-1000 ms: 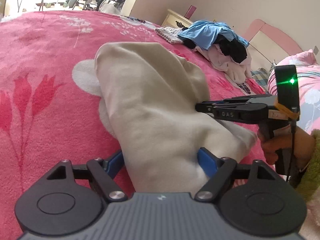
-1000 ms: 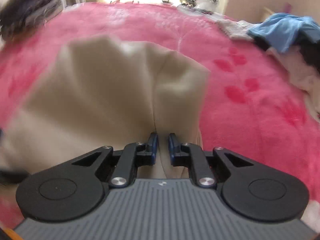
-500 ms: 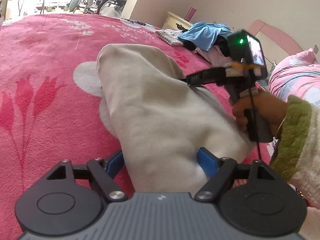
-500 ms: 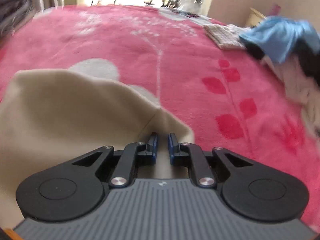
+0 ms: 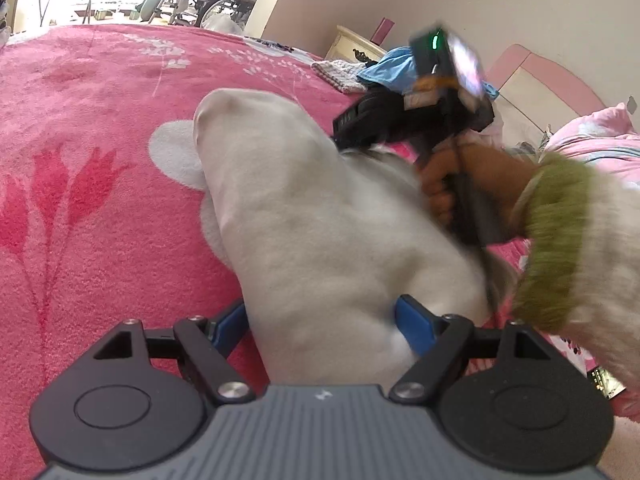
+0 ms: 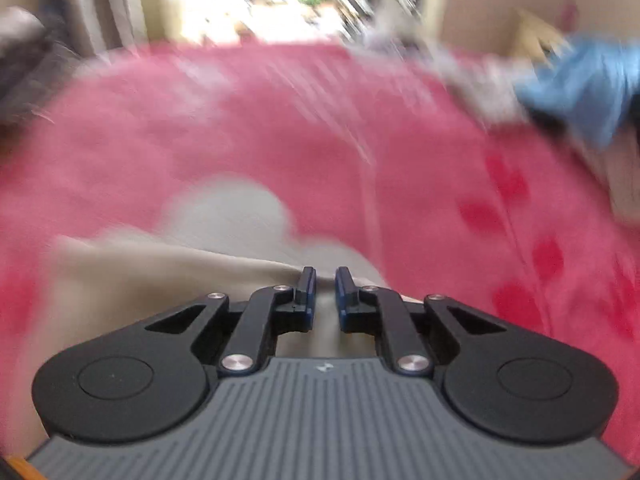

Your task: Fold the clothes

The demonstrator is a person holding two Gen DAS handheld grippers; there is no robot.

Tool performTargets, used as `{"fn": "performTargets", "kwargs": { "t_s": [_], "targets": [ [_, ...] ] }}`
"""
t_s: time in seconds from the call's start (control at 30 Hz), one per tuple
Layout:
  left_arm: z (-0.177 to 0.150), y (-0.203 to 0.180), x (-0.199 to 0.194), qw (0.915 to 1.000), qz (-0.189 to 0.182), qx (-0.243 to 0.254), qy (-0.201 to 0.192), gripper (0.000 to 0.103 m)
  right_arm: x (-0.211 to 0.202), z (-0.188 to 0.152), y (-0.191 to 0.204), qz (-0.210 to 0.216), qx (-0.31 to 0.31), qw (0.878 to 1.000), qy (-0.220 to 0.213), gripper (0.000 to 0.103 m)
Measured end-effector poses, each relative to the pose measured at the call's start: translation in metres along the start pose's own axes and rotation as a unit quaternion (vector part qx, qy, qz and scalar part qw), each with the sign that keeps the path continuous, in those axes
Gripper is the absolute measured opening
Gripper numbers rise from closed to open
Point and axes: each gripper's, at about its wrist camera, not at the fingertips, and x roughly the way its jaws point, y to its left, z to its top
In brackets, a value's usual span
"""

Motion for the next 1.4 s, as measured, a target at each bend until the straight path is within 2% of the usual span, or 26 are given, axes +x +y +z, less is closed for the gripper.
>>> {"fn": "performTargets", "kwargs": {
  "t_s": [0.1, 0.27, 0.4, 0.5, 0.57, 0.6, 0.7, 0.77, 0.8, 0.9, 1.0, 1.03, 1.1, 1.17, 1.23, 1.33, 1.4],
  "targets": [
    [0.000, 0.001, 0.000, 1.0000, -0.002, 0.001, -0.001, 0.081, 0.005, 0.002, -0.023, 0.024, 0.095, 0.995, -0.013, 0.000],
    [0.001, 0.004, 0.000, 1.0000, -0.006, -0.004, 0.001, 0.081, -0.043, 0.013, -0.030, 0.007, 0.094, 0.994, -0.058, 0.004],
    [0.002, 0.005, 0.001, 0.9999, -0.008, -0.007, 0.003, 0.081, -0.086, 0.009, -0.026, 0.036, 0.057, 0.996, -0.057, 0.004],
    [0.003, 0.004, 0.001, 0.9999, -0.007, -0.004, 0.007, 0.081, -0.077, -0.011, -0.022, 0.047, 0.038, 0.998, -0.005, 0.003],
    [0.004, 0.003, 0.001, 0.9999, -0.005, -0.002, 0.010, 0.081, -0.050, -0.030, -0.027, 0.001, 0.024, 0.999, 0.033, 0.000],
    [0.007, 0.001, 0.001, 0.9999, -0.001, 0.002, 0.015, 0.081, -0.042, -0.040, -0.034, 0.006, 0.037, 0.999, 0.020, 0.000],
    [0.012, -0.003, 0.001, 0.9994, 0.011, 0.016, 0.028, 0.082, -0.044, -0.033, -0.050, 0.021, 0.119, 0.993, 0.014, 0.000],
    [0.015, -0.006, 0.001, 0.9989, 0.019, 0.022, 0.038, 0.082, -0.058, -0.029, -0.042, 0.000, 0.097, 0.995, 0.012, 0.000],
    [0.017, -0.008, 0.002, 0.9985, 0.024, 0.023, 0.043, 0.082, -0.074, -0.029, -0.040, 0.006, 0.104, 0.995, 0.007, 0.004],
    [0.021, -0.014, 0.003, 0.9971, 0.039, 0.030, 0.057, 0.082, -0.125, -0.035, -0.031, 0.051, 0.106, 0.993, -0.021, 0.005],
    [0.026, -0.020, 0.005, 0.9952, 0.058, 0.038, 0.068, 0.082, -0.147, -0.053, -0.013, 0.077, 0.070, 0.995, -0.012, 0.005],
    [0.027, -0.023, 0.005, 0.9944, 0.065, 0.044, 0.072, 0.082, -0.141, -0.063, -0.007, 0.069, 0.057, 0.996, 0.008, 0.004],
    [0.029, -0.029, 0.005, 0.9924, 0.078, 0.056, 0.078, 0.082, -0.108, -0.093, -0.002, 0.025, 0.027, 0.998, 0.059, 0.001],
    [0.030, -0.037, 0.005, 0.9893, 0.097, 0.074, 0.079, 0.082, -0.097, -0.111, -0.004, 0.019, 0.022, 0.999, 0.037, 0.000],
    [0.030, -0.040, 0.006, 0.9878, 0.106, 0.078, 0.083, 0.082, -0.109, -0.103, -0.010, 0.023, 0.060, 0.997, 0.036, 0.000],
    [0.030, -0.044, 0.006, 0.9859, 0.117, 0.085, 0.085, 0.082, -0.145, -0.103, -0.011, 0.026, 0.062, 0.998, 0.006, 0.005],
    [0.030, -0.048, 0.006, 0.9844, 0.124, 0.092, 0.084, 0.082, -0.172, -0.106, -0.010, 0.057, 0.069, 0.996, -0.014, 0.005]
  ]
}}
